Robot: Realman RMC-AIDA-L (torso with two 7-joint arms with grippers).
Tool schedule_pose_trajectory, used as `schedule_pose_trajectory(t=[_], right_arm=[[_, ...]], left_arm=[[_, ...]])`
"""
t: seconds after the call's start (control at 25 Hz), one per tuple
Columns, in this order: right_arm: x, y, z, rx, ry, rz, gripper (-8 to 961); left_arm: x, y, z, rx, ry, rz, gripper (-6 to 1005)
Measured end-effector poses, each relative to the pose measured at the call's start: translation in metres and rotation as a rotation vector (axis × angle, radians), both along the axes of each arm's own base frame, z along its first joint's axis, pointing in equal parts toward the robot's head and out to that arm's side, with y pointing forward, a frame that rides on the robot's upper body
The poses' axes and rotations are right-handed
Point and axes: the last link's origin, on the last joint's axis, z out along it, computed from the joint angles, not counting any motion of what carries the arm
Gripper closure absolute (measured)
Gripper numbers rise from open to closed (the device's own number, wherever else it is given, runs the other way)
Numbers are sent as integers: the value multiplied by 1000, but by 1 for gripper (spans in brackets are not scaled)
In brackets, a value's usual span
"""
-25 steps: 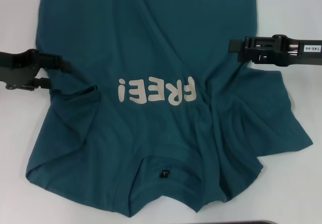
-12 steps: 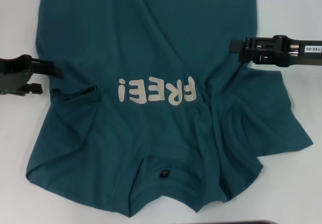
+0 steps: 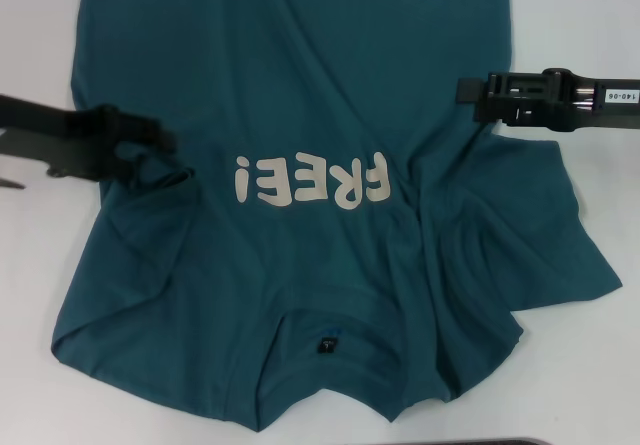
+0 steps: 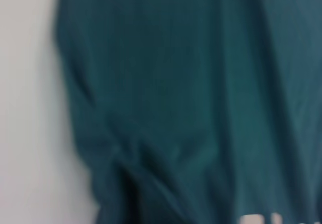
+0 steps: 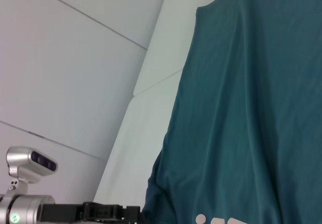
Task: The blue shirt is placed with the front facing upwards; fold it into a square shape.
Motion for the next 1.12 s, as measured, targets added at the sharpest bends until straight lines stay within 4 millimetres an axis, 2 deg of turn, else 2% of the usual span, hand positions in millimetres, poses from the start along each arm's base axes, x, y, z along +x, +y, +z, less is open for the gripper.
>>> schedule_pose_trajectory(t=[0.32,0.4,0.68,0.8,0.88,1.04,1.12], right_arm=[[0,0,0,1,1,0,153],[0,0,0,1,1,0,154],[0,0,0,1,-1,0,158],[0,0,0,2,-1,-1,160],[0,0,0,2,0,-1,161],[0,1,0,2,-1,0,163],[0,0,0,1,-1,0,164]], left_arm=[[35,13,-4,54,-180,-133,231],[33,13,-1,61,-182,-127,231],[-1,-1,18,78,-117,-8,230],[-9,-5,16,66,-84,18,230],[-8,-5,12,61,-80,18,230],[8,0,-3,26,-79,-32,231],[11,1,-4,7,-65,-47,231]])
